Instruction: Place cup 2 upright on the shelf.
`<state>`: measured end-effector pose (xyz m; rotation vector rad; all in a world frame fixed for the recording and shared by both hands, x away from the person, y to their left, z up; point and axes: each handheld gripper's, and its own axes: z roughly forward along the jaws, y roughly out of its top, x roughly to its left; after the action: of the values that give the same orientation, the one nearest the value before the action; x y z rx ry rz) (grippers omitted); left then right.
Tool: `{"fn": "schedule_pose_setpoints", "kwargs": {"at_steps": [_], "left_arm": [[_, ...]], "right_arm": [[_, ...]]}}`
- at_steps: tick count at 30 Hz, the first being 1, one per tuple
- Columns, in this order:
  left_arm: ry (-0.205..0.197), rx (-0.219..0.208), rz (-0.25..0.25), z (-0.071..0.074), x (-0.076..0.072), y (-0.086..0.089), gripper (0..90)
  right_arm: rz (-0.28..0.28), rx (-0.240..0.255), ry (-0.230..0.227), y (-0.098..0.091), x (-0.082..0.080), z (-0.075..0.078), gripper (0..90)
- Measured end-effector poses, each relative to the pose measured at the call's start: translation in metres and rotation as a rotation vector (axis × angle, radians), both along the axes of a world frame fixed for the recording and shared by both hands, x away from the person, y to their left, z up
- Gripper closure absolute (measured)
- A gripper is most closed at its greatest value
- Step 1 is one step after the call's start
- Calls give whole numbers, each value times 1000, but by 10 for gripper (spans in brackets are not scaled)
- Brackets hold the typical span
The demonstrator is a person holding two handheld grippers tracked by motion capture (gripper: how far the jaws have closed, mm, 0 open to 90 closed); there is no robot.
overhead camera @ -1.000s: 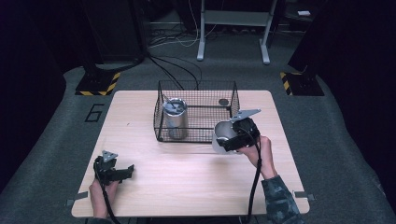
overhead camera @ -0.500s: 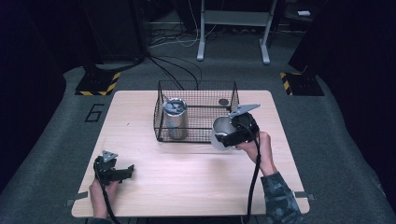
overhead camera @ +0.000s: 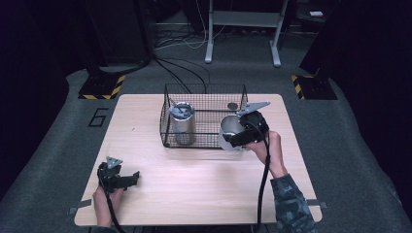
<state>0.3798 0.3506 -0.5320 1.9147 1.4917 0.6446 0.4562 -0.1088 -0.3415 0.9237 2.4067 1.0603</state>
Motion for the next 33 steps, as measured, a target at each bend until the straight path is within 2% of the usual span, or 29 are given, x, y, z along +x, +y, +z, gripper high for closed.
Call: {"fn": "schedule_pose_setpoints", "kwargs": {"at_steps": [2, 5, 9, 10, 11, 17, 20, 26, 27, 29, 30, 32, 33], "left_arm": [[0, 1, 0, 0, 0, 0, 21], [0, 0, 0, 0, 0, 0, 20], [0, 0, 0, 0, 0, 0, 20], [0, 0, 0, 0, 0, 0, 21], [0, 3, -1, 0, 0, 0, 20], [0, 0, 0, 0, 0, 0, 20], [0, 0, 0, 0, 0, 0, 20], [0, 0, 0, 0, 0, 0, 20], [0, 0, 0, 0, 0, 0, 20], [0, 0, 0, 0, 0, 0, 21], [0, 0, 0, 0, 0, 0, 20], [0, 0, 0, 0, 0, 0, 20], [0, 0, 0, 0, 0, 0, 20]], "right_arm": [[-14, 3, 16, 1, -1, 1, 59], [-2, 0, -1, 2, 4, 3, 59], [-18, 8, 12, 4, 8, 8, 59], [-7, 8, -8, 4, 10, 8, 59], [-20, 6, 15, 4, 9, 10, 59], [-16, 3, -10, 6, 18, 14, 59], [-16, -11, -11, 9, 22, 16, 59], [-31, -7, -9, 12, 31, 19, 59], [-19, -8, -33, 12, 33, 19, 59], [-33, 8, -24, 14, 36, 20, 59], [-30, -4, -16, 14, 38, 21, 59], [-36, 3, -30, 17, 41, 20, 59], [-34, -1, -20, 17, 43, 20, 59]]}}
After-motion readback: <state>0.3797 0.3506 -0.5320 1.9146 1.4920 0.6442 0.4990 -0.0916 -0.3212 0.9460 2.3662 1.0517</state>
